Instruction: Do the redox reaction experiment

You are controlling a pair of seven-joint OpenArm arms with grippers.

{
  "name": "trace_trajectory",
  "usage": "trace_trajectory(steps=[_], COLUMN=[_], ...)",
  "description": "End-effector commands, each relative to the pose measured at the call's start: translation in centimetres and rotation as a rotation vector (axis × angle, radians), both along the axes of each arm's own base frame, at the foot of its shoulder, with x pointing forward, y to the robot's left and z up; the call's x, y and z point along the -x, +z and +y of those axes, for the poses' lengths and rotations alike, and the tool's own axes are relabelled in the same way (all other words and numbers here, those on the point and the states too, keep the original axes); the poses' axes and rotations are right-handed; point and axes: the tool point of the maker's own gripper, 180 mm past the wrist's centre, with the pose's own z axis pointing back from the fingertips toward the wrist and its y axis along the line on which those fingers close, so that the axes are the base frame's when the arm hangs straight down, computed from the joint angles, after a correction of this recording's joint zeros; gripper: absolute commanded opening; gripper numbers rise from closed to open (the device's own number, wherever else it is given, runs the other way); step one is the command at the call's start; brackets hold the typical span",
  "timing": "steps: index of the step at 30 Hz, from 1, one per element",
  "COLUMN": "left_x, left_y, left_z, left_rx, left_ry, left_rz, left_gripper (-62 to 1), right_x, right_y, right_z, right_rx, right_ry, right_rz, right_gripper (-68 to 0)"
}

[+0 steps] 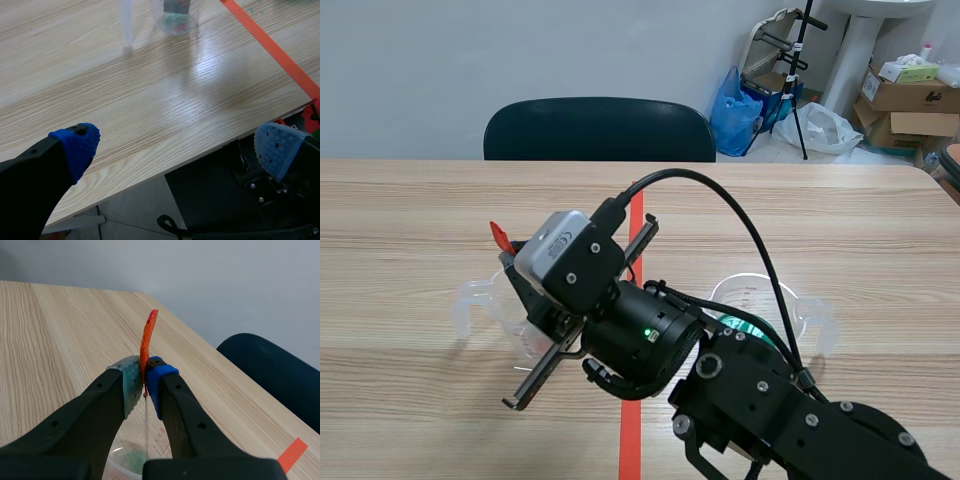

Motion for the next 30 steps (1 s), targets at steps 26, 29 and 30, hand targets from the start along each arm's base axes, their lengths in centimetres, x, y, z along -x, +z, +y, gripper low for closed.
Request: trace_trajectory(steps=[26,29,30], left_x=[-0.5,-0.5,-0.5], left_y=[0.6,0.6,0.6], left_z=[-0.1,-0.1,-0.1], left_rx=[0.008,0.008,0.008], left_ry=[-0.005,-0.005,-0.005], left_rz=[-0.025,-0.025,-0.025], left_gripper=[1.4,1.4,1.4], right_x=[-1.0,-1.2,-1.3], right_y=[5.4,6.4,6.8], right_z=[1.4,1.4,1.4], right_rx=[0.015,0.01,0.008], right_ry=[-0.027,-0.042,-0.045], right_rz=[0.004,0.021,0.024], right_gripper=[-66.2,-66.2,-66.2])
